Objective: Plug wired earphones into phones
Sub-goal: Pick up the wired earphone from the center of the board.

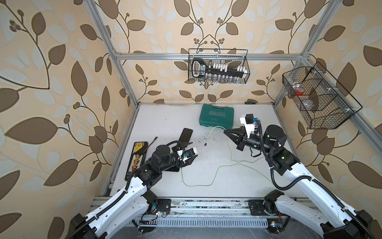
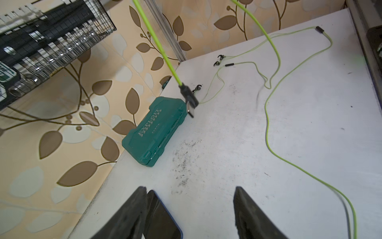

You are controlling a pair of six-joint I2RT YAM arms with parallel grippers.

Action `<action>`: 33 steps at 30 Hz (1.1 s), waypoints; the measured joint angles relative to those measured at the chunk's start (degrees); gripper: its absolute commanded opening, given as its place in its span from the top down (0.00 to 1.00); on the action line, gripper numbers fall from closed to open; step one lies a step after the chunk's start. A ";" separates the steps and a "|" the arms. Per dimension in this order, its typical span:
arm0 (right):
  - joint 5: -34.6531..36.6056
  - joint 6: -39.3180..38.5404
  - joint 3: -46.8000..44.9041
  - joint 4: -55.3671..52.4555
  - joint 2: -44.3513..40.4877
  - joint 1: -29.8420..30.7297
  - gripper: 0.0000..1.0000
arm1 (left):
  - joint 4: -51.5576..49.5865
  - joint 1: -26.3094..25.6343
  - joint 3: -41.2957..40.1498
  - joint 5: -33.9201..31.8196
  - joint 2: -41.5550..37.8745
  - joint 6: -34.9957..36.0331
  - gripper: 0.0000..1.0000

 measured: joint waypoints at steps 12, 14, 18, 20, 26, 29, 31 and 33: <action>-0.15 2.80 -1.77 2.56 -1.27 0.31 1.00 | 2.95 -0.72 0.13 13.40 0.72 -3.76 0.33; -0.13 2.38 -2.01 2.99 -1.27 0.33 1.00 | 2.99 -0.72 0.87 12.37 1.92 -5.55 0.33; -0.11 1.42 -2.86 3.37 -1.27 0.33 1.00 | 3.04 -0.72 3.30 10.64 4.28 -9.86 0.39; -0.11 1.03 -3.08 3.39 -1.25 0.33 1.00 | 3.76 -0.72 4.13 10.51 5.14 -12.44 0.45; -0.09 0.63 -3.10 3.74 -1.25 0.33 1.00 | 4.63 -0.72 4.44 10.60 6.51 -16.17 0.56; -0.11 0.63 -3.10 3.82 -1.25 0.33 1.00 | 4.63 -0.72 4.52 10.05 7.17 -17.03 0.57; -0.11 0.61 -3.13 4.02 -1.25 0.33 1.00 | 4.61 -0.72 5.05 9.49 7.87 -17.86 0.56; -0.11 0.55 -3.13 4.15 -1.27 0.39 1.00 | 4.85 -0.72 5.66 9.01 8.57 -18.88 0.57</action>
